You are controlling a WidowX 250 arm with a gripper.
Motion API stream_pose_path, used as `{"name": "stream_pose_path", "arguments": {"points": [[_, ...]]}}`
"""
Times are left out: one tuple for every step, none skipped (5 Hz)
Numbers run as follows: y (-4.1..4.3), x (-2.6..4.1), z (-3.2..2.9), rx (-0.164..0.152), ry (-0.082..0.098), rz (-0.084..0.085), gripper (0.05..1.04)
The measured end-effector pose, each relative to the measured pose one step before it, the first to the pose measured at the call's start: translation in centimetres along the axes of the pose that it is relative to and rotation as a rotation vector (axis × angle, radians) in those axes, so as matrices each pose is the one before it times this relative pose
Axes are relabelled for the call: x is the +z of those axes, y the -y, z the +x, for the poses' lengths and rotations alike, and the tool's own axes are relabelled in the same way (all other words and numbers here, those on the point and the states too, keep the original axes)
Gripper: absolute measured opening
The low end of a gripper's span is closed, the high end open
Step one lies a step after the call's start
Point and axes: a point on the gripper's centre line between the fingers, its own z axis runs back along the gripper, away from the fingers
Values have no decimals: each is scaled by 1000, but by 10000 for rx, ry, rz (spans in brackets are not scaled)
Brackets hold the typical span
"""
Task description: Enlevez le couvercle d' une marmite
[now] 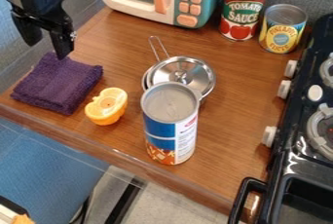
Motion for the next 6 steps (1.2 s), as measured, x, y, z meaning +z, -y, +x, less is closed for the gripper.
{"name": "stream_pose_path", "arguments": {"points": [[208, -692, -197, 40, -181, -145, 999], [2536, 47, 1447, -509, 155, -266, 999], [3175, 116, 1712, -808, 197, -310, 999], [3605, 72, 1694, -694, 149, -409, 999], [4809, 92, 2303, -1182, 220, -186, 999], [1946, -303, 970, -338, 108, -149, 999]]}}
